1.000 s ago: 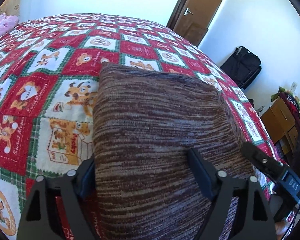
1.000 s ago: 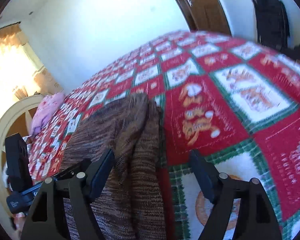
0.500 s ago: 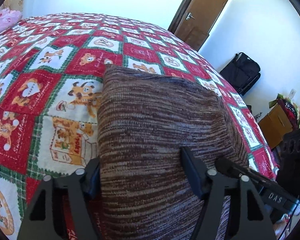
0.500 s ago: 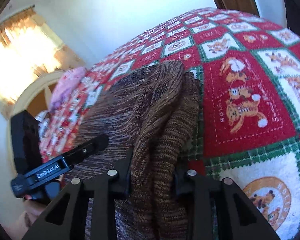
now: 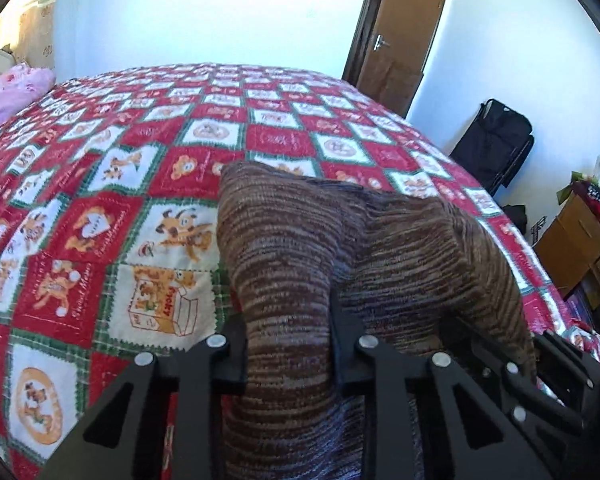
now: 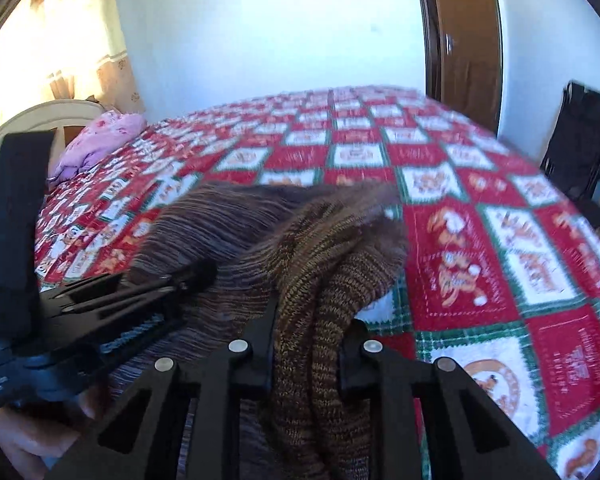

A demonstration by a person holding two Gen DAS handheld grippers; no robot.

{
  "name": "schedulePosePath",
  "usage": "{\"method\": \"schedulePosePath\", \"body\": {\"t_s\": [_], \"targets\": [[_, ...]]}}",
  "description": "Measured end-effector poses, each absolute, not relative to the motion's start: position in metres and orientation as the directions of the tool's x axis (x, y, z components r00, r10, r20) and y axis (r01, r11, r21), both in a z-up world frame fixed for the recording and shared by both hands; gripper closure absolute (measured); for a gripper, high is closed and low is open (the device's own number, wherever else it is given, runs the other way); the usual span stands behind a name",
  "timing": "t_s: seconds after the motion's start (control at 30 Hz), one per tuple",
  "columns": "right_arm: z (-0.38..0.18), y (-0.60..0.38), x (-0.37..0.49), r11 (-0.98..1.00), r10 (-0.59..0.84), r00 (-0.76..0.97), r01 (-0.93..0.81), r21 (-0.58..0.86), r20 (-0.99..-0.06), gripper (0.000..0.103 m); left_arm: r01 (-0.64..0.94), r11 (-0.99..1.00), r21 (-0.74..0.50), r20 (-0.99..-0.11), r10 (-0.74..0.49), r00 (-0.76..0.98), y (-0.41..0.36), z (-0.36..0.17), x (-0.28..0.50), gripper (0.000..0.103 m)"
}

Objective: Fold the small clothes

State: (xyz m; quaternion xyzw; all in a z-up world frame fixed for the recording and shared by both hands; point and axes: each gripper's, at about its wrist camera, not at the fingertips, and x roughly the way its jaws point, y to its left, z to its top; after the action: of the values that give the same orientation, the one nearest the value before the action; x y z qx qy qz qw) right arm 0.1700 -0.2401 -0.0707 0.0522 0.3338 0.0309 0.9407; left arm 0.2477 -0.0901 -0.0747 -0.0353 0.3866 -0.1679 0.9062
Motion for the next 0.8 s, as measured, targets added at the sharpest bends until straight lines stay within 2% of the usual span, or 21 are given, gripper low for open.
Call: {"method": "schedulePosePath", "body": {"t_s": [0.13, 0.43, 0.7, 0.8], "targets": [[-0.05, -0.227, 0.152, 0.997, 0.058, 0.806, -0.017, 0.075, -0.589, 0.08, 0.286, 0.938, -0.197, -0.669, -0.342, 0.66, -0.083, -0.053, 0.23, 0.074], [-0.012, -0.193, 0.091, 0.987, 0.112, 0.844, -0.035, 0.154, -0.524, 0.08, 0.273, 0.944, -0.185, -0.664, -0.325, 0.674, -0.051, -0.014, 0.182, 0.074], [-0.005, -0.143, 0.054, 0.977, 0.179, 0.846, -0.092, 0.192, -0.503, 0.08, 0.224, 0.97, -0.09, -0.668, -0.226, 0.709, -0.014, -0.009, 0.14, 0.074], [-0.008, -0.126, 0.043, 0.972, 0.203, 0.839, -0.108, 0.21, -0.504, 0.08, 0.205, 0.974, -0.097, -0.672, -0.216, 0.708, 0.002, -0.011, 0.13, 0.074]]}}
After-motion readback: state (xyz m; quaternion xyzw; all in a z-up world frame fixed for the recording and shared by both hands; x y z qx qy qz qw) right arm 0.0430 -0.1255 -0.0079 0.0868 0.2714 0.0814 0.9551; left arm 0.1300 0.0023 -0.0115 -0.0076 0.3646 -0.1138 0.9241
